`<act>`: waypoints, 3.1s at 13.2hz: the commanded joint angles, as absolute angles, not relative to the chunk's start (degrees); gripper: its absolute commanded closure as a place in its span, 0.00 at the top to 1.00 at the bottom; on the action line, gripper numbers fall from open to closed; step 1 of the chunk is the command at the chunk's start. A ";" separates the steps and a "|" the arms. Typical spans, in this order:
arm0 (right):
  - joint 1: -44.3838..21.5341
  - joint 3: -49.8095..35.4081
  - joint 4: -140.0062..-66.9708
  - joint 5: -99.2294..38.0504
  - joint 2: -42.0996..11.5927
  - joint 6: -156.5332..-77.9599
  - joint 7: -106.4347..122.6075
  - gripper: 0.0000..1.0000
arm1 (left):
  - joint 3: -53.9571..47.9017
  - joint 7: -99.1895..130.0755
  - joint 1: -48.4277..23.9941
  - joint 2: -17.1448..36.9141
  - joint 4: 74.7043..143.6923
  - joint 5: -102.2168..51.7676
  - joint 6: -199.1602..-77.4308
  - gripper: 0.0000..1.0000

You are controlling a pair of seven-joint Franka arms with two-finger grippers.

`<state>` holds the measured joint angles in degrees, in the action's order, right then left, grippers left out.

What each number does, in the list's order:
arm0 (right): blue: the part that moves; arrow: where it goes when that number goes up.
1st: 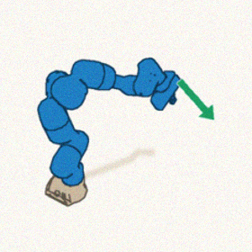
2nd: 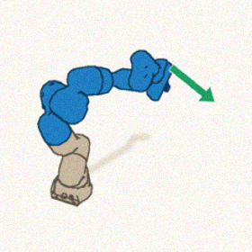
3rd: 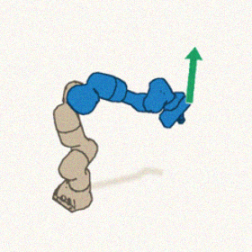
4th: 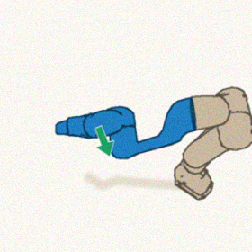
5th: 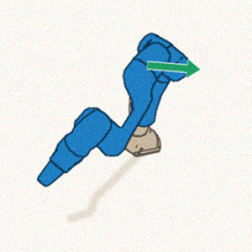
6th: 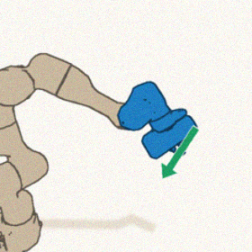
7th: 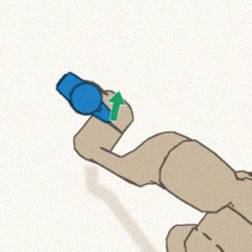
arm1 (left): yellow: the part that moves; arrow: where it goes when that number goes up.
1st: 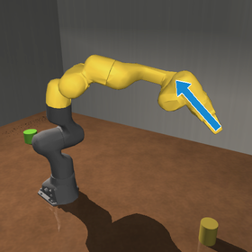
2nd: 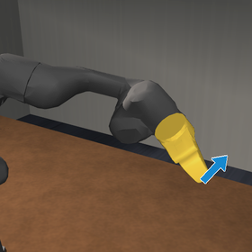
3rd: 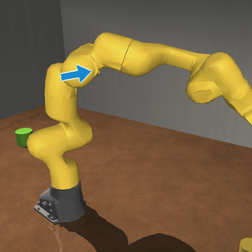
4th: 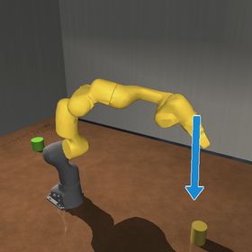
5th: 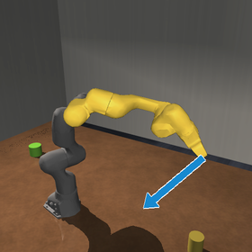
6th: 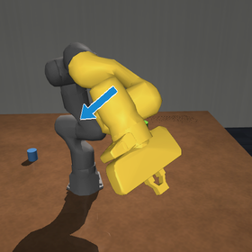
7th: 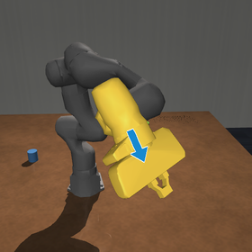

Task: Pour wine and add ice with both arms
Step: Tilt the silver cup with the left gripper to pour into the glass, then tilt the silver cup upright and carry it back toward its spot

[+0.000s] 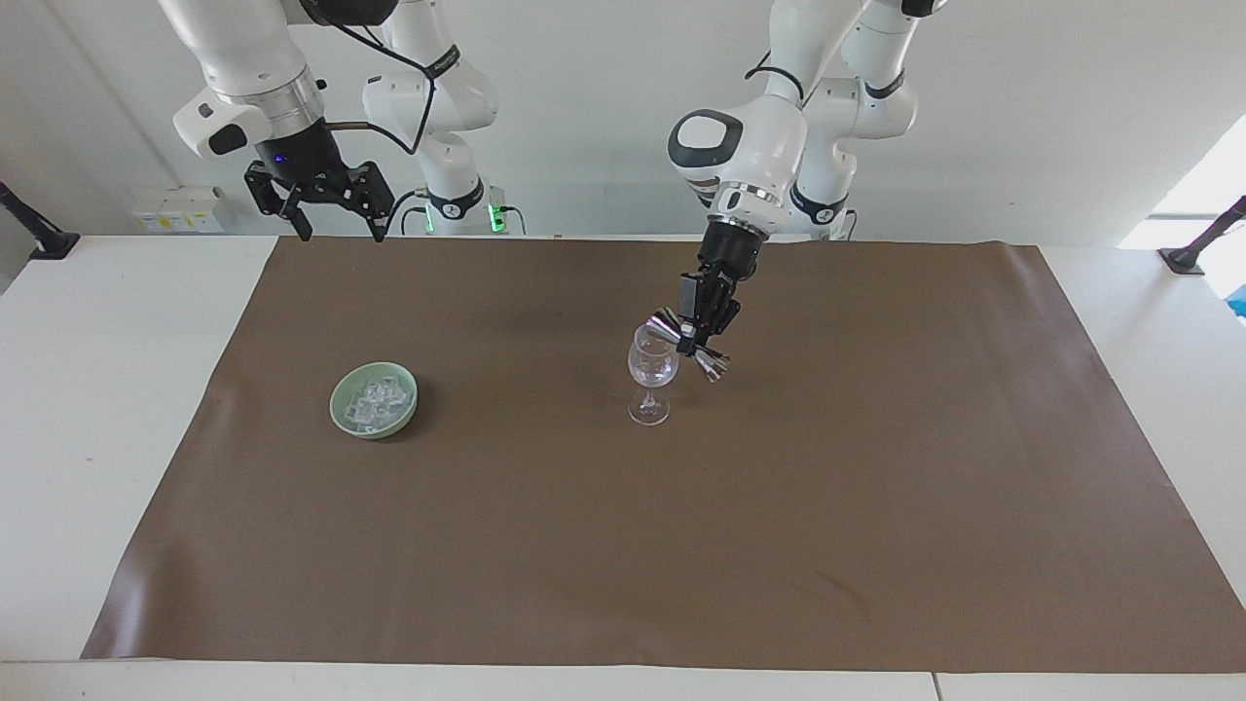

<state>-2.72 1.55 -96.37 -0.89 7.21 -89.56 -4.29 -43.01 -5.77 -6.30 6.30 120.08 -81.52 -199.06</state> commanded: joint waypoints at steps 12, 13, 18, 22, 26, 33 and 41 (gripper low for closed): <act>-2.64 1.49 -97.56 -0.62 8.53 -88.95 -3.52 1.00 | -40.79 -1.78 -4.75 5.80 115.93 -99.23 -190.56 0.00; -2.64 1.49 -97.56 -0.62 8.53 -88.95 -3.52 1.00 | -40.00 -0.37 -4.75 5.10 116.28 -99.23 -188.89 0.00; -2.64 1.49 -97.56 -0.62 8.53 -88.95 -3.52 1.00 | -34.99 4.56 -4.75 2.56 118.38 -99.40 -180.55 0.00; -2.64 1.49 -97.56 -0.62 8.53 -88.95 -3.52 1.00 | -30.60 5.97 -4.83 1.67 118.92 -99.40 -175.62 0.00; -2.64 1.49 -97.56 -0.62 8.53 -88.95 -3.52 1.00 | -25.41 8.17 -4.83 0.79 118.83 -99.32 -170.43 0.00; -2.64 1.49 -97.56 -0.62 8.53 -88.95 -3.52 1.00 | -16.71 17.92 -5.01 0.00 117.95 -98.70 -161.82 0.00; -2.64 1.49 -97.56 -0.62 8.53 -88.95 -3.52 1.00 | -5.12 35.48 -5.19 -0.61 116.90 -81.77 -143.47 0.00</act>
